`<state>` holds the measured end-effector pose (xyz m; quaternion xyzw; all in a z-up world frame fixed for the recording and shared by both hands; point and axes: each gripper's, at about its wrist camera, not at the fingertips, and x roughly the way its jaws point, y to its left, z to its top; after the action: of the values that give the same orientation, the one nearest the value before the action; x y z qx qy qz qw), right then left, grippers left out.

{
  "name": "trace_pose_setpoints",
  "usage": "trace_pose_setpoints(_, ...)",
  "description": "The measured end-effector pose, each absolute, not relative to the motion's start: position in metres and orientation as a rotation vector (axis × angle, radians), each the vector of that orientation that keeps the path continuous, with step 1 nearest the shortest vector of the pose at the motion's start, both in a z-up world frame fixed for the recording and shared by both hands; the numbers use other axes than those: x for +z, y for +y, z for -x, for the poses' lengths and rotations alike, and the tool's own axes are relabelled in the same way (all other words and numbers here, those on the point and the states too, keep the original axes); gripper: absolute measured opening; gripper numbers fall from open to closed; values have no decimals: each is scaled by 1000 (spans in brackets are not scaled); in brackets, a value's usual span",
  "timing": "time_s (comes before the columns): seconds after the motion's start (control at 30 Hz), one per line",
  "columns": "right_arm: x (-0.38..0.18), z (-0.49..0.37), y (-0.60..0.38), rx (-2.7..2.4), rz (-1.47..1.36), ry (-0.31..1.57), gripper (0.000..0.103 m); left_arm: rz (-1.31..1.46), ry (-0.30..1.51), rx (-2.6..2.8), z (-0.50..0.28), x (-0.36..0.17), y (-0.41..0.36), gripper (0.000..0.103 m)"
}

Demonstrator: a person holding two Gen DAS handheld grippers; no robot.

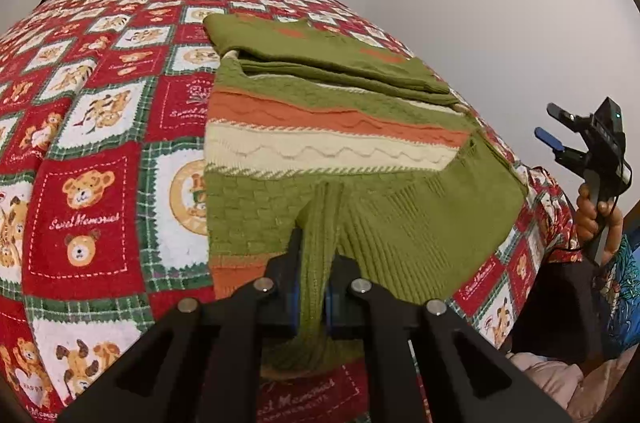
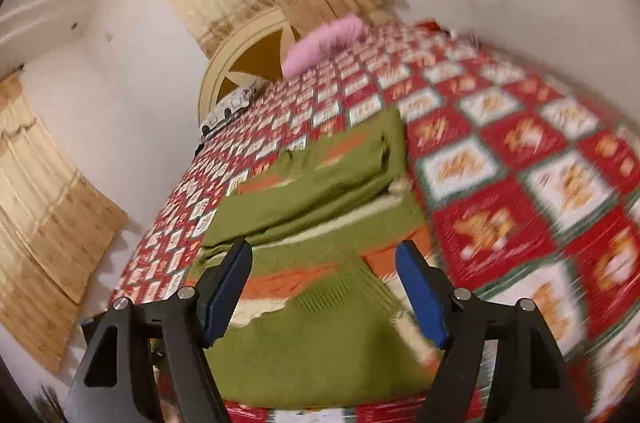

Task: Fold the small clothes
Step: 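Grasp the ribbed hem with the right gripper while the left gripper grasps it too, then lift the hem with both grippers and fold it toward the collar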

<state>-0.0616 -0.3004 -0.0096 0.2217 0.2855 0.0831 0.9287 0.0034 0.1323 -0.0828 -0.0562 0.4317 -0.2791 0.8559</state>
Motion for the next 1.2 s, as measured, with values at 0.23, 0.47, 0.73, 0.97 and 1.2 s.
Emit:
trace_pose_setpoints(0.23, -37, 27, -250, 173, -54, 753, 75, 132, 911, -610, -5, -87, 131, 14)
trace_pose_setpoints(0.47, -84, 8, -215, 191, 165, 833, 52, 153, 899, -607, -2, -88, 131, 15)
trace_pose_setpoints(0.73, -47, 36, -212, 189, 131, 764, 12, 76, 855, -585, 1, -72, 123, 6)
trace_pose_setpoints(0.97, 5, 30, -224, 130, 9, 620, 12, 152, 793, -532, -37, -35, 132, 6)
trace_pose_setpoints(1.2, 26, -2, -220, 58, 52, 560, 12, 185, 787, -477, -100, -16, 121, 6)
